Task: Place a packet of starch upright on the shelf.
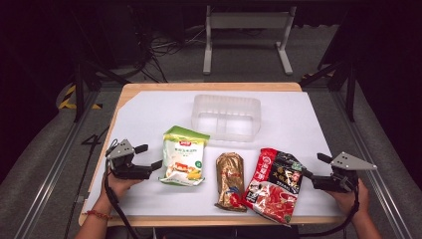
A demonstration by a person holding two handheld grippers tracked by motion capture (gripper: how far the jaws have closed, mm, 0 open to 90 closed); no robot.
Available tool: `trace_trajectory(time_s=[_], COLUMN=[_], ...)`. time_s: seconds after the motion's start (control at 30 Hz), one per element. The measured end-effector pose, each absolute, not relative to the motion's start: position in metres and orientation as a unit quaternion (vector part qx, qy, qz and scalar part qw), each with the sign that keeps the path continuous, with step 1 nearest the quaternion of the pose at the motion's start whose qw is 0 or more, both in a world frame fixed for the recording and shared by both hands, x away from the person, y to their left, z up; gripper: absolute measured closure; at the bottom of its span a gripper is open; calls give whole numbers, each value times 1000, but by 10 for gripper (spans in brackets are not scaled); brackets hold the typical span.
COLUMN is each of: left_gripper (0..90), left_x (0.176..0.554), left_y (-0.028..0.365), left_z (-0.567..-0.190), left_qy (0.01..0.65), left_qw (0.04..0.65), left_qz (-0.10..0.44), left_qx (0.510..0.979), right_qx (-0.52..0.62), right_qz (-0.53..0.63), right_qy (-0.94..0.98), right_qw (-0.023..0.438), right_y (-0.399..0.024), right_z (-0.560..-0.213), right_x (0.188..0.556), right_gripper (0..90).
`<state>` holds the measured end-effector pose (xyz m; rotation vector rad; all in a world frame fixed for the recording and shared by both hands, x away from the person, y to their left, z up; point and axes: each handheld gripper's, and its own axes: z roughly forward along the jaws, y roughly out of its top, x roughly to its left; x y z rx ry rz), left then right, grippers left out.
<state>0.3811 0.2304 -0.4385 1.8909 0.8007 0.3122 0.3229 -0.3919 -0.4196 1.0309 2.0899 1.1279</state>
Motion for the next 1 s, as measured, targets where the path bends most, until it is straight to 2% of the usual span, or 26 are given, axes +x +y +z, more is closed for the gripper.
trace_trajectory(time_s=[0.43, 0.5, 0.53, 0.63, 0.7, 0.87, 1.0], left_gripper=[119, 118, 111, 108, 108, 99, 98], left_x=[382, 389, 399, 407, 418, 435, 447], left_y=[234, 233, 228, 222, 215, 206, 189], left_z=[-438, -436, -435, -433, -433, -438, -444], left_qy=[338, 341, 348, 346, 354, 379, 373], left_qw=[514, 521, 524, 524, 517, 499, 477], left_qz=[114, 94, 64, 63, 36, 8, -9], left_qx=[780, 776, 775, 776, 778, 779, 796], right_qx=[365, 364, 364, 365, 365, 362, 360], right_qz=[423, 421, 420, 421, 420, 419, 418], right_qy=[785, 787, 787, 786, 788, 790, 792], right_qw=[267, 265, 267, 266, 265, 263, 262], right_y=[-382, -381, -381, -381, -380, -379, -378], right_z=[-419, -419, -420, -419, -420, -421, -420], right_x=[326, 326, 326, 326, 326, 325, 324], right_gripper=[189, 188, 190, 190, 191, 192, 195])
